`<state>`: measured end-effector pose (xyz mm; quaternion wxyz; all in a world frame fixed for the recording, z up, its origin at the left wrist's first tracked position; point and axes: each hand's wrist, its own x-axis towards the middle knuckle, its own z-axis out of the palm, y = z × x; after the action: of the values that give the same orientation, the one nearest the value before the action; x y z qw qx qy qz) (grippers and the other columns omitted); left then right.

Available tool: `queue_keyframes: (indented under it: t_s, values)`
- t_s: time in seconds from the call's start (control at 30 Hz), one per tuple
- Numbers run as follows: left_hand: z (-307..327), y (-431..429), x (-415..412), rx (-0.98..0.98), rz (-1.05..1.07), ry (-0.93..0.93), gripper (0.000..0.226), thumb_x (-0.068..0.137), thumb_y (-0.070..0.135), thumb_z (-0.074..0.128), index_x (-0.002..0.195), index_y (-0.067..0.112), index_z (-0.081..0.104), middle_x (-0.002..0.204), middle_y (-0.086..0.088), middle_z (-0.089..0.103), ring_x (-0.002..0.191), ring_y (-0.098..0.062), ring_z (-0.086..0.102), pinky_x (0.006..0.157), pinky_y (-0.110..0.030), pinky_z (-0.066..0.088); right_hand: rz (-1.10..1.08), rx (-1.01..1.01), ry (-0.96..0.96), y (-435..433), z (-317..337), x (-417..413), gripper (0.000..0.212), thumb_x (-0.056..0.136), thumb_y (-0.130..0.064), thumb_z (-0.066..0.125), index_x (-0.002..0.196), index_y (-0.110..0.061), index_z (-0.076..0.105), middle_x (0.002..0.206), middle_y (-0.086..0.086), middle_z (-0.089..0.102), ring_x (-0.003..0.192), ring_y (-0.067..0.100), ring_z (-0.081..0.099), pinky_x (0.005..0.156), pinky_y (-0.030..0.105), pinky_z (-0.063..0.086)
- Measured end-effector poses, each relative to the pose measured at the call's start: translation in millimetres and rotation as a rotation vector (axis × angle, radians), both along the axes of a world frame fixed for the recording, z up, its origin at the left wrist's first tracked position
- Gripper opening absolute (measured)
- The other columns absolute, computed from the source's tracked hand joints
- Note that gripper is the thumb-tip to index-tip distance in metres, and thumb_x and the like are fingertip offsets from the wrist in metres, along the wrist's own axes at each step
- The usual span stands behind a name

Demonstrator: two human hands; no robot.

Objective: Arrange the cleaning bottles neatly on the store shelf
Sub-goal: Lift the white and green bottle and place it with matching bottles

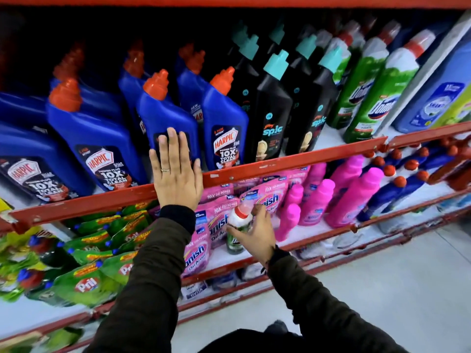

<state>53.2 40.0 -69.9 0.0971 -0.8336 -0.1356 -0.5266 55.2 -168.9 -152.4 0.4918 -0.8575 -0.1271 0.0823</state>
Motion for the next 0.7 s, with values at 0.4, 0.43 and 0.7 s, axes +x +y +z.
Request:
queue_keyframes:
  t_s: [0.4,0.43,0.7]
  values:
    - [1,1,-2,-0.024,-0.009,0.011,0.079,0.106,0.029,0.047,0.163,0.005,-0.003,0.162,-0.023,0.017,0.156,-0.021,-0.021,0.129,-0.042,-0.011,-0.191,0.209,-0.338,-47,89,18,0.057,0.075,-0.062,0.084,0.117,-0.034,0.058,0.113,-0.016,0.073,0.103,0.004,0.070,0.092,0.038,0.061]
    - [0,1,-2,-0.027,-0.015,0.012,0.079,0.106,0.028,0.046,0.163,0.005,-0.004,0.162,-0.023,0.016,0.156,-0.021,-0.021,0.129,-0.042,-0.011,-0.218,0.242,-0.371,-55,110,23,0.057,0.072,-0.063,0.084,0.115,-0.035,0.060,0.110,-0.017,0.074,0.101,0.002,0.071,0.092,0.037,0.061]
    - [-1,3,-1,-0.024,-0.049,-0.008,0.073,0.107,0.029,0.040,0.163,0.006,-0.001,0.170,-0.007,-0.017,0.158,-0.022,-0.016,0.129,-0.042,-0.010,-0.488,0.297,-0.760,-112,239,52,0.047,0.076,-0.061,0.085,0.110,-0.036,0.064,0.097,-0.030,0.070,0.089,-0.011,0.065,0.082,0.021,0.058]
